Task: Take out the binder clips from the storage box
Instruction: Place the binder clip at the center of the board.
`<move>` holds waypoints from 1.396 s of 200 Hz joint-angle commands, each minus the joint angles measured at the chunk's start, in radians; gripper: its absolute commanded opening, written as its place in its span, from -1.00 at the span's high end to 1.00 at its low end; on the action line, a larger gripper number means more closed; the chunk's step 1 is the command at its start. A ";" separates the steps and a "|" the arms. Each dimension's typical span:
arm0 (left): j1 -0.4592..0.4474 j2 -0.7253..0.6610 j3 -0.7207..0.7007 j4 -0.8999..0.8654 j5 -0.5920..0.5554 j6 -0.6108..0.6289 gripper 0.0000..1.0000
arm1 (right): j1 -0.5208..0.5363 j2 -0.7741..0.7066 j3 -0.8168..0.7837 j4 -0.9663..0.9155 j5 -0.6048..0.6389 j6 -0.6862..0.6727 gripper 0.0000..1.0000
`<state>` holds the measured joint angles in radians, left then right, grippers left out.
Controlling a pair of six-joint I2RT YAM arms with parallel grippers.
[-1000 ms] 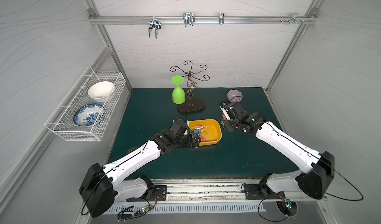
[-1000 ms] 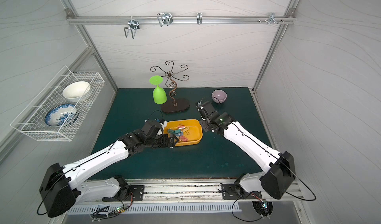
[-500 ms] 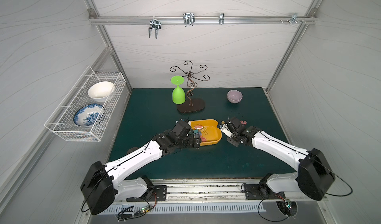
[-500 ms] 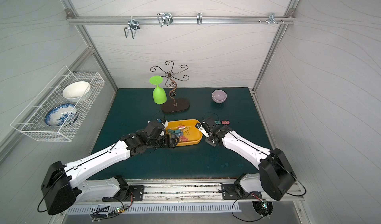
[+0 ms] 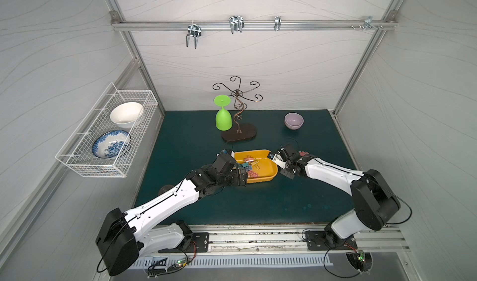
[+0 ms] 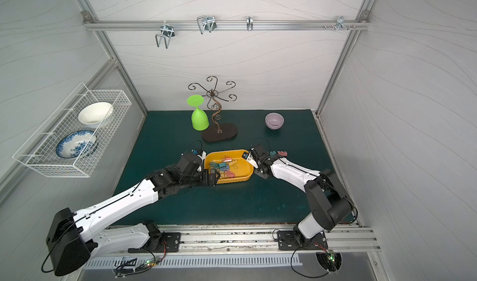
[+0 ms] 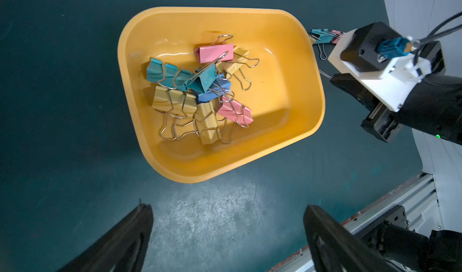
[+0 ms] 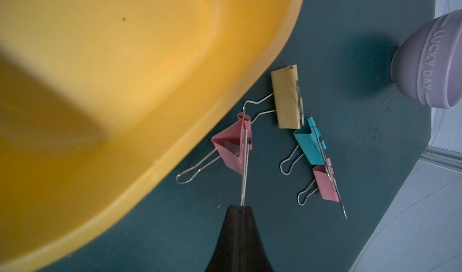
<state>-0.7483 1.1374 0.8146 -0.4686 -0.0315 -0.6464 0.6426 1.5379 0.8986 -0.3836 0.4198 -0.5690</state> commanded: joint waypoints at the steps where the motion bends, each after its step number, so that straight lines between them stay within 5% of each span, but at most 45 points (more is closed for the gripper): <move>1: 0.009 -0.018 -0.003 0.007 -0.010 0.013 -0.97 | 0.004 -0.007 0.024 -0.063 0.039 -0.008 1.00; 115: 0.012 -0.022 -0.009 0.012 0.001 0.005 -0.97 | 0.043 0.018 0.022 -0.068 0.025 -0.022 0.93; 141: 0.012 -0.016 -0.005 0.008 0.004 0.003 -0.97 | 0.064 0.026 0.019 -0.065 0.043 -0.036 0.84; 162: 0.012 -0.016 -0.005 0.010 0.007 -0.001 -0.97 | 0.066 0.024 0.011 -0.067 0.029 -0.035 0.55; 198: 0.012 -0.012 -0.001 0.008 0.016 -0.001 -0.97 | 0.072 0.005 0.023 -0.075 0.016 0.004 0.43; 255: 0.012 -0.008 0.005 0.008 0.031 -0.002 -0.97 | 0.022 -0.178 0.060 -0.102 -0.067 0.352 0.35; 279: 0.012 -0.005 0.008 0.011 0.039 0.002 -0.97 | -0.077 -0.216 0.141 -0.201 -0.274 0.600 0.49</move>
<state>-0.7403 1.1336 0.8036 -0.4713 -0.0063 -0.6476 0.6479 1.3708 0.9546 -0.4934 0.3336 -0.2745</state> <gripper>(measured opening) 0.986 0.266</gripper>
